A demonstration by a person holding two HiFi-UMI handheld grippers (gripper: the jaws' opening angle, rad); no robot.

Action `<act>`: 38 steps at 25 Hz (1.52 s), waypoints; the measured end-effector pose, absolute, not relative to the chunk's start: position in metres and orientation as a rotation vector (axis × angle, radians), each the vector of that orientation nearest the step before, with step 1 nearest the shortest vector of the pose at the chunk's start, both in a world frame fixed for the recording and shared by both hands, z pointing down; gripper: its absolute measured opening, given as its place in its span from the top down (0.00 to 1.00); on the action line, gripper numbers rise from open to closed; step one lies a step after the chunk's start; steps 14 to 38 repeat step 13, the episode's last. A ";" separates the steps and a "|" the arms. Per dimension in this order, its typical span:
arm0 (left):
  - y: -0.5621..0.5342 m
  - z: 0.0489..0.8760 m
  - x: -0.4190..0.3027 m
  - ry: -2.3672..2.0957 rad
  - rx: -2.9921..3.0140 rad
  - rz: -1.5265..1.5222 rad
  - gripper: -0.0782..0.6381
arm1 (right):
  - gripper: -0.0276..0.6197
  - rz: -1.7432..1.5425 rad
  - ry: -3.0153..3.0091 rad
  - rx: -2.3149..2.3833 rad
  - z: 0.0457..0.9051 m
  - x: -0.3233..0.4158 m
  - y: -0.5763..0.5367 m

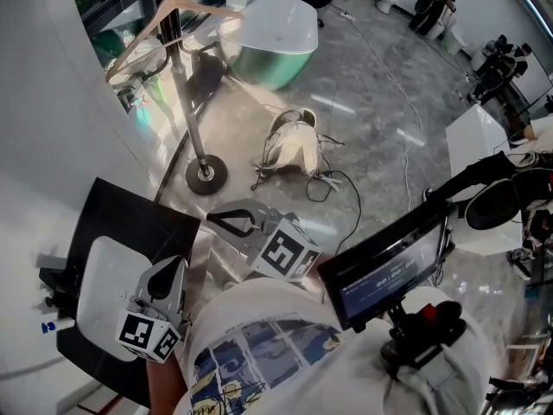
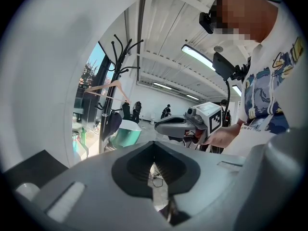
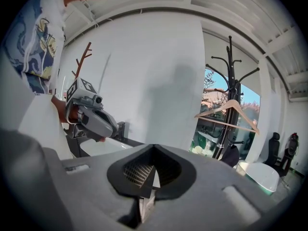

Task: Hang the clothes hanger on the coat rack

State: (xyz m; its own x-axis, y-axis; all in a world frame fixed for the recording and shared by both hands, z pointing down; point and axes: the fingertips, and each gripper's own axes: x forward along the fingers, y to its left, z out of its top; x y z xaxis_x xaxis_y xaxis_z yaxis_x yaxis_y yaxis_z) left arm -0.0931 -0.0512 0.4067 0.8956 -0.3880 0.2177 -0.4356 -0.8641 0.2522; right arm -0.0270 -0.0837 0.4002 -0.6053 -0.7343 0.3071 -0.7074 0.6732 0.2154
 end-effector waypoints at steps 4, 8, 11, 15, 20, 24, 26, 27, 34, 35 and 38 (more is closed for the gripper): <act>-0.052 0.409 -0.093 -0.611 2.764 0.232 0.89 | 0.95 -0.099 -2.519 1.129 0.403 -0.028 -0.084; -0.055 0.410 -0.092 -0.609 2.760 0.236 0.89 | 0.95 -0.094 -2.512 1.122 0.405 -0.028 -0.088; -0.058 0.410 -0.090 -0.609 2.757 0.237 0.89 | 0.95 -0.093 -2.507 1.118 0.406 -0.026 -0.090; -0.060 0.409 -0.089 -0.610 2.755 0.237 0.89 | 0.95 -0.091 -2.504 1.116 0.406 -0.024 -0.092; -0.060 0.409 -0.089 -0.610 2.755 0.237 0.89 | 0.95 -0.091 -2.504 1.116 0.406 -0.024 -0.092; -0.060 0.409 -0.089 -0.610 2.755 0.237 0.89 | 0.95 -0.091 -2.504 1.116 0.406 -0.024 -0.092; -0.060 0.409 -0.089 -0.610 2.755 0.237 0.89 | 0.95 -0.091 -2.504 1.116 0.406 -0.024 -0.092; -0.060 0.409 -0.089 -0.610 2.755 0.237 0.89 | 0.95 -0.091 -2.504 1.116 0.406 -0.024 -0.092; -0.060 0.409 -0.089 -0.610 2.755 0.237 0.89 | 0.95 -0.091 -2.504 1.116 0.406 -0.024 -0.092; -0.060 0.409 -0.089 -0.610 2.755 0.237 0.89 | 0.95 -0.091 -2.504 1.116 0.406 -0.024 -0.092; -0.060 0.409 -0.089 -0.610 2.755 0.237 0.89 | 0.95 -0.091 -2.504 1.116 0.406 -0.024 -0.092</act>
